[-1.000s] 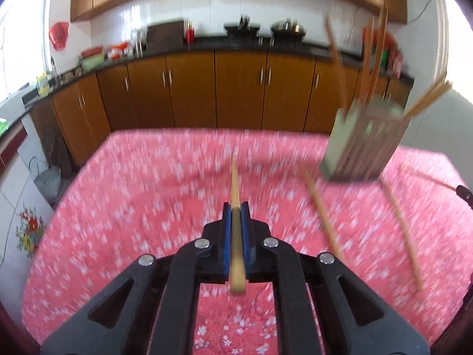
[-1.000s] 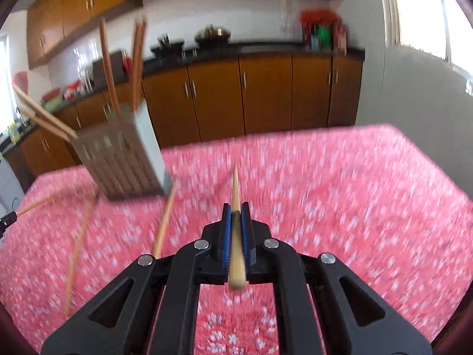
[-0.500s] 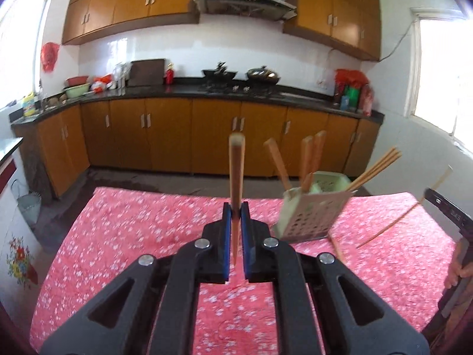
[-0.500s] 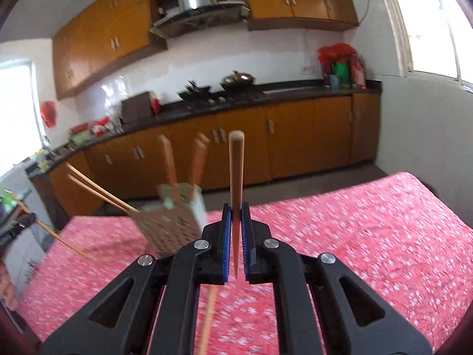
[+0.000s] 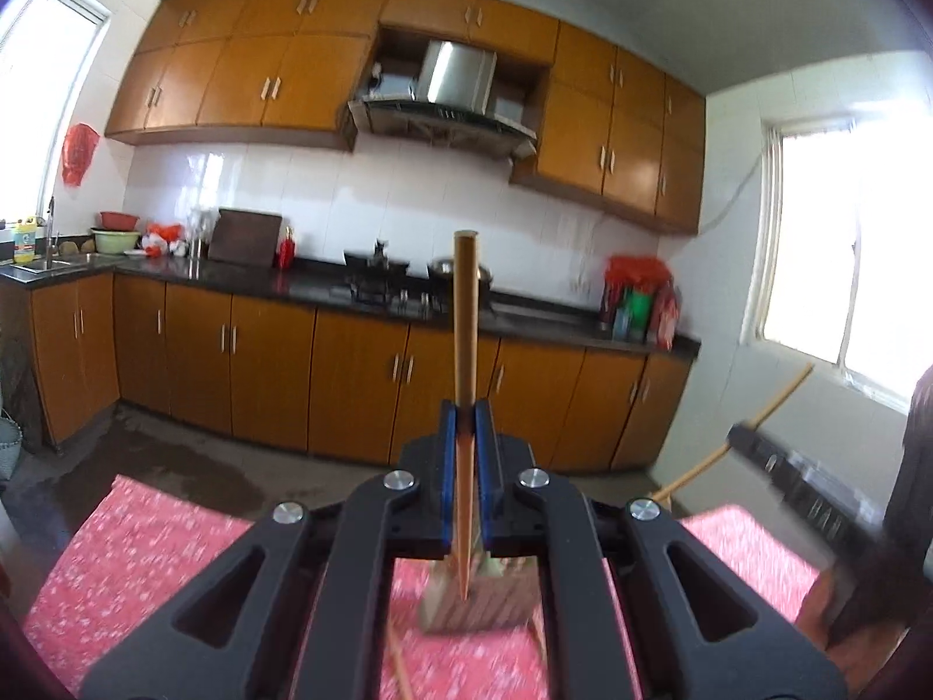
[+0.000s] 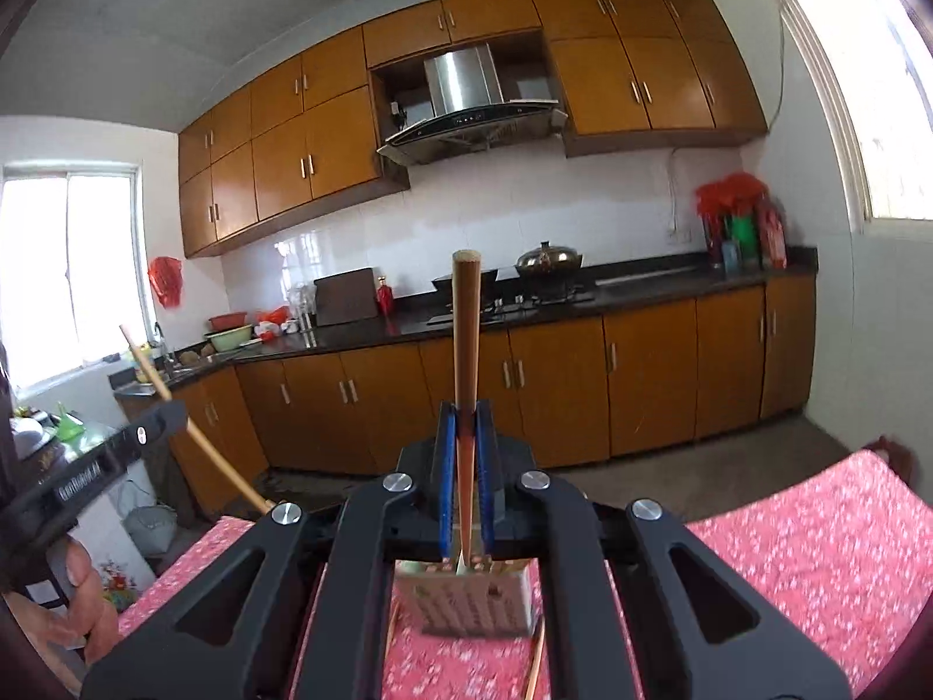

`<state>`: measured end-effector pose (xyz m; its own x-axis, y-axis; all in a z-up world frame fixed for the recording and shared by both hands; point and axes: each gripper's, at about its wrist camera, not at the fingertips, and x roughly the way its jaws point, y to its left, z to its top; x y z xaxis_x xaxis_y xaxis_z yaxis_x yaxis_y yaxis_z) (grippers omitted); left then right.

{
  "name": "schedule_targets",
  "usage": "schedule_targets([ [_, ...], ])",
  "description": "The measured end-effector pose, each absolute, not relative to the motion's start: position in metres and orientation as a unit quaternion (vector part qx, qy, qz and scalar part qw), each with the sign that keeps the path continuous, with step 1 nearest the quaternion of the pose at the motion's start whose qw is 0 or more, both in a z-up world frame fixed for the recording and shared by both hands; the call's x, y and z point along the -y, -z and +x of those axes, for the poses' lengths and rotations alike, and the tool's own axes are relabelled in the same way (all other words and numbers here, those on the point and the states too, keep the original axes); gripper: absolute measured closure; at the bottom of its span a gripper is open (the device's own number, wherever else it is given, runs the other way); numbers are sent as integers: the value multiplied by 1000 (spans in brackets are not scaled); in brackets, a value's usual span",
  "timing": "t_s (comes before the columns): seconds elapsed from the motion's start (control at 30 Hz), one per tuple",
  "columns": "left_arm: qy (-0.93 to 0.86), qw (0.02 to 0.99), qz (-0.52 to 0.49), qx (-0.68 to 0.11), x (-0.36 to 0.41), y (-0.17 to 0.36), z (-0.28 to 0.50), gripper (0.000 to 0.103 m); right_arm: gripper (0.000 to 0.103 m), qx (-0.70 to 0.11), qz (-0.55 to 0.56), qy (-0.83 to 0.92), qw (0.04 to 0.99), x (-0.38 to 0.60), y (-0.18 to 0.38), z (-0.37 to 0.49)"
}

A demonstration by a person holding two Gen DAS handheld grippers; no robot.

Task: Organize utensils
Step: 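Lift both held chopsticks upright over the grey utensil holder, then drop the chopsticks into the holder and open both tools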

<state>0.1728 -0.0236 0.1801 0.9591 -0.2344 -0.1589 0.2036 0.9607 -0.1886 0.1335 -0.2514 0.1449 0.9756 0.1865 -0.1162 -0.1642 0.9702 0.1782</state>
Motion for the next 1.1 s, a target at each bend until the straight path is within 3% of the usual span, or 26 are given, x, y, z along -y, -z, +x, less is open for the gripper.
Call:
schedule_targets([
  [0.17, 95, 988, -97, -74, 41, -177, 204, 95, 95, -83, 69, -74, 991, 242, -136, 162],
  [0.6, 97, 983, -95, -126, 59, -125, 258, 94, 95, -131, 68, -76, 986, 236, -109, 189],
  [0.8, 97, 983, -99, -120, 47, -128, 247, 81, 88, -127, 70, -75, 987, 239, -113, 183],
  [0.9, 95, 984, -105, -111, 35, -135, 234, 77, 79, -110, 68, -65, 989, 244, -121, 173],
  [1.1, 80, 985, -107, -108, -2, -137, 193, 73, 76, -105, 69, -14, 992, 277, -113, 143],
])
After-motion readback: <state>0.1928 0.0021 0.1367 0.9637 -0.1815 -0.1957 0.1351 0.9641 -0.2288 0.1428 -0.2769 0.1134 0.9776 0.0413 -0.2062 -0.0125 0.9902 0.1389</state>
